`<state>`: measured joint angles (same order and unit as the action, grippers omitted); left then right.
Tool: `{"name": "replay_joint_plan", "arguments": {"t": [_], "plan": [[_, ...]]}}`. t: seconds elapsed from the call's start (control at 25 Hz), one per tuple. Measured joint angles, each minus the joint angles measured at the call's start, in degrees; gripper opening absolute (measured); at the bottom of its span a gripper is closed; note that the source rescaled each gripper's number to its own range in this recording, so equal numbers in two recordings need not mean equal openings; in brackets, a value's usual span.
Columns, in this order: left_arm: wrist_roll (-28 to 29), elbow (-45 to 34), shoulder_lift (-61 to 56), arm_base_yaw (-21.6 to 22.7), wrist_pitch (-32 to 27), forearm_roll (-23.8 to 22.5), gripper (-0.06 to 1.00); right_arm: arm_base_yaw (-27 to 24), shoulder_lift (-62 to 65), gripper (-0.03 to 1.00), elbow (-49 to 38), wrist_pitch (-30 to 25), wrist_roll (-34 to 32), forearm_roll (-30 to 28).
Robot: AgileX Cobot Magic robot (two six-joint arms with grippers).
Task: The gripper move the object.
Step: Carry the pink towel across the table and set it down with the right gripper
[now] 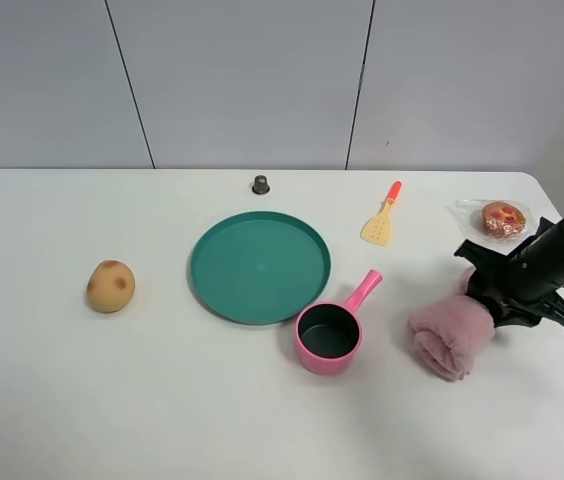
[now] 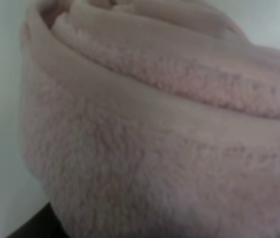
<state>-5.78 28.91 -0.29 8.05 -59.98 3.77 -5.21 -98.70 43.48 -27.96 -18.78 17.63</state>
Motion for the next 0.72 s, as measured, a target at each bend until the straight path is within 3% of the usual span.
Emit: {"name": "replay_joint_plan", "arguments": {"t": [0.16, 0.32, 0.6, 0.72], "plan": [[0.0, 0.0, 0.0, 0.0, 0.0, 0.0, 1.0, 0.0, 4.9, 0.0, 0.9, -5.0, 8.4, 2.7], [0.0, 0.0, 0.0, 0.0, 0.0, 0.0, 1.0, 0.0, 10.6, 0.0, 7.5, -16.1, 20.0, 7.6], [0.0, 0.0, 0.0, 0.0, 0.0, 0.0, 1.0, 0.0, 16.0, 0.0, 29.2, -39.0, 37.8, 13.0], [0.0, 0.0, 0.0, 0.0, 0.0, 0.0, 1.0, 0.0, 16.1, 0.0, 37.8, -41.0, 46.9, 15.3]]}}
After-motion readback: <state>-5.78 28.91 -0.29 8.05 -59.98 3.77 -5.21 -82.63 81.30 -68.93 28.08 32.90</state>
